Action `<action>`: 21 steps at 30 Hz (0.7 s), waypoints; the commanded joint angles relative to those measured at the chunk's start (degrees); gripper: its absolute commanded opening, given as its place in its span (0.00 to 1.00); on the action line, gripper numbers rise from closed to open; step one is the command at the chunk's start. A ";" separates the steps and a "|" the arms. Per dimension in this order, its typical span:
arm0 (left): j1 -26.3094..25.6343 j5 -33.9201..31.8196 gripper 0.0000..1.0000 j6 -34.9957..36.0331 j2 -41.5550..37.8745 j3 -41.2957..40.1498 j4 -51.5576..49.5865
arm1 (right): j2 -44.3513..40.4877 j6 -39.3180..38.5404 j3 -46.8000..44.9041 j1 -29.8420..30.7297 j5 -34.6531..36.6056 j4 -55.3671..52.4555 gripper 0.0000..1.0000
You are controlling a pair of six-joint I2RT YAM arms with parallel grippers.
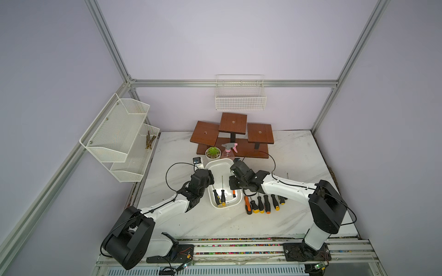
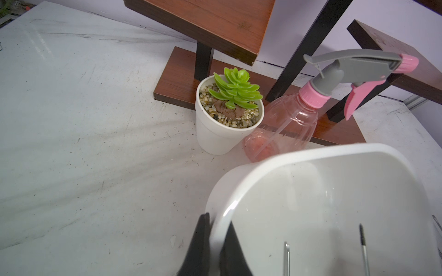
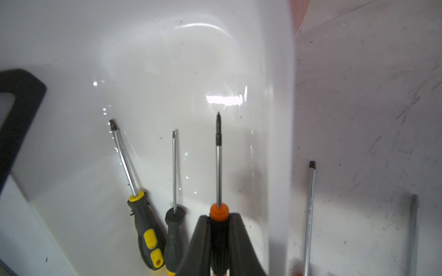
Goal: Take out the screwdriver from the storage box
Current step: Pick up the screwdriver from the storage box, then place the screwdriver at the center of the board.
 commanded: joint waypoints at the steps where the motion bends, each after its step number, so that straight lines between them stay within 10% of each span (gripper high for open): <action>1: -0.06 0.21 0.00 1.25 -0.07 1.03 0.62 | -4.05 -1.47 -1.87 -0.47 -0.37 -3.52 0.00; 21: -0.06 -0.40 0.00 1.06 -0.64 0.75 0.38 | -18.77 -16.67 -7.26 -20.78 1.32 -18.66 0.00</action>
